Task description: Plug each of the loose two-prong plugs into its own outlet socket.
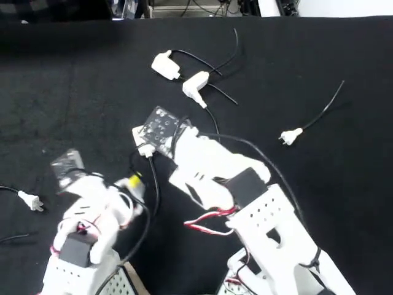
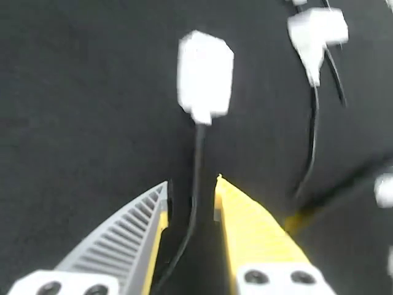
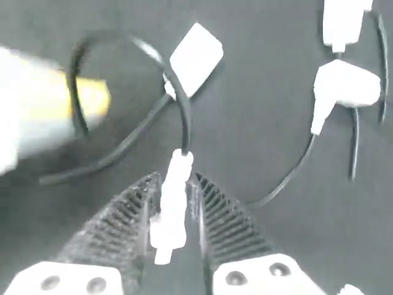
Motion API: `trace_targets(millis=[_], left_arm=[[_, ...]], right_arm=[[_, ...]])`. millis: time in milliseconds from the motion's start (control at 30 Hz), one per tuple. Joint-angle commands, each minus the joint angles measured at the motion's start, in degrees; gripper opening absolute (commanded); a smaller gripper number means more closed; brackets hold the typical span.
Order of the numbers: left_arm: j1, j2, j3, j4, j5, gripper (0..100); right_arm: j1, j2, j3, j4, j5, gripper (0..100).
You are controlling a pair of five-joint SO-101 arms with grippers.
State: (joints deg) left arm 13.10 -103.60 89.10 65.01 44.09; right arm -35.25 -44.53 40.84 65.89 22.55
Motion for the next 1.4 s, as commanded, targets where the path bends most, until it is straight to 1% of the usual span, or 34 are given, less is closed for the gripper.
trace_targets(millis=[0, 133, 200, 300, 367, 400, 567, 633, 767, 933, 1067, 1300, 1367], left_arm=[[7.25, -0.35, 0.48, -1.41, -5.01, 13], [9.98, -0.35, 0.48, -1.93, -5.10, 13], [11.82, -0.35, 1.45, -4.92, -5.10, 13], [15.60, -0.35, 4.35, -12.22, -5.01, 13], [17.71, -0.35, 7.25, -17.32, -4.66, 13], [17.63, -0.35, 8.40, -19.43, -3.69, 13], [18.51, -0.35, 8.31, -22.77, -2.99, 13], [17.54, -0.35, 8.31, -24.35, -2.64, 13], [11.56, -0.35, 8.31, -28.66, -2.55, 13], [5.85, -0.35, 8.31, -31.30, -2.55, 13], [4.88, -0.35, 8.31, -31.47, -2.46, 13], [5.14, -0.35, 8.31, -31.03, -2.55, 13], [4.62, -0.35, 8.31, -30.95, -2.81, 13]], right_arm=[[-3.96, -1.45, 2.07, -9.41, -1.23, 1.1], [-4.48, -1.45, 5.32, -16.18, -1.32, 1.1], [-4.40, -1.45, 6.73, -19.16, -1.93, 1.1], [-4.40, -1.45, 9.36, -24.35, -6.77, 1.1], [-4.04, -1.71, 10.77, -26.99, -7.74, 1.1], [-3.60, -2.33, 11.47, -27.69, -7.65, 1.1], [-2.20, -9.98, 15.16, -29.10, -8.18, 1.1], [-2.20, -14.20, 16.66, -27.96, -8.35, 1.1], [-2.55, -22.11, 18.24, -24.09, -13.54, 1.1], [-2.55, -24.84, 18.07, -19.52, -13.36, 1.1], [-2.55, -24.84, 18.24, -19.25, -13.36, 1.1], [-2.20, -24.84, 18.24, -19.60, -13.27, 1.1], [-2.11, -24.84, 18.07, -19.60, -11.96, 1.1]])
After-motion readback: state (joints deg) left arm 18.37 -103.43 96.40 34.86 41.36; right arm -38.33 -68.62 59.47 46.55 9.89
